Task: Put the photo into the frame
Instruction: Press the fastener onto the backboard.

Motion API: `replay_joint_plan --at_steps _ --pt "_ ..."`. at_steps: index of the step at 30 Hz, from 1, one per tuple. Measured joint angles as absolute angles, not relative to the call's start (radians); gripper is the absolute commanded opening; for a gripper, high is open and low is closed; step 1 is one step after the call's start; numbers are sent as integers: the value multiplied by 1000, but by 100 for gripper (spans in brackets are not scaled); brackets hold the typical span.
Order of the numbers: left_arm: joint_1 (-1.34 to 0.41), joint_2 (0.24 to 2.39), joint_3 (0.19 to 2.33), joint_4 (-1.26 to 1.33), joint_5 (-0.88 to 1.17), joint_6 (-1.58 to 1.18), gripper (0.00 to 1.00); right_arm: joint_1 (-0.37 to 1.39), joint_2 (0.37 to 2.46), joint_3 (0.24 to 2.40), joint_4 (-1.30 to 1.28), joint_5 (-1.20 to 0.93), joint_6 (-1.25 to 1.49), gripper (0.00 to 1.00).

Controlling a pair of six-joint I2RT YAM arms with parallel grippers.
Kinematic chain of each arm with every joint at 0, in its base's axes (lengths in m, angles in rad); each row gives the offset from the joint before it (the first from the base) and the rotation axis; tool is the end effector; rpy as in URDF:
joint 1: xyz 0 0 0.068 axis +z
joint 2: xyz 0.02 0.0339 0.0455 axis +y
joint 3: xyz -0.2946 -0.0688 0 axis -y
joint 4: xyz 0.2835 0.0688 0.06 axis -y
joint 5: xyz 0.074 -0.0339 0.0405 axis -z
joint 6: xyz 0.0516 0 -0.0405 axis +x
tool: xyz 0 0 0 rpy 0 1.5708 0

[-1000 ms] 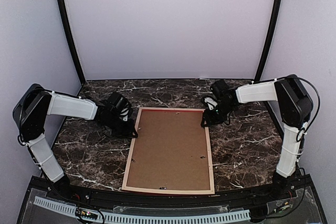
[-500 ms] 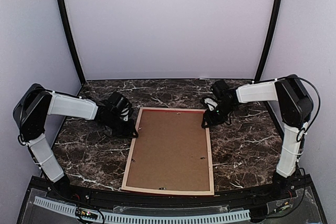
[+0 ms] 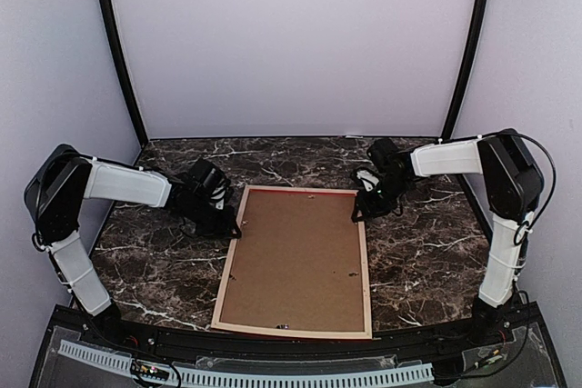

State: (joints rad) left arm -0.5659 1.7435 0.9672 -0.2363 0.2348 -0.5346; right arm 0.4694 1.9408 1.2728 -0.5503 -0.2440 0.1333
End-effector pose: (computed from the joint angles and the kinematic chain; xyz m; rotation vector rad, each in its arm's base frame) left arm 0.3149 -0.2143 0.1426 0.1338 2.7043 -0.6776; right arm 0.3770 0.2052 0.1432 -0.5358 2.7879 0.4823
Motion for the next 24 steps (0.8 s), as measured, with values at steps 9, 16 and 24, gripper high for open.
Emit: replay_joint_plan --at_steps 9,16,24 --pt "-568 1745 967 -233 236 -531 10 466 1937 1269 -571 -254 93 43" --pt "-568 1747 968 -233 238 -528 10 466 1934 1269 -593 -252 74 47" --pt "-569 1747 969 -230 239 -527 10 468 1928 1269 -625 -239 60 40"
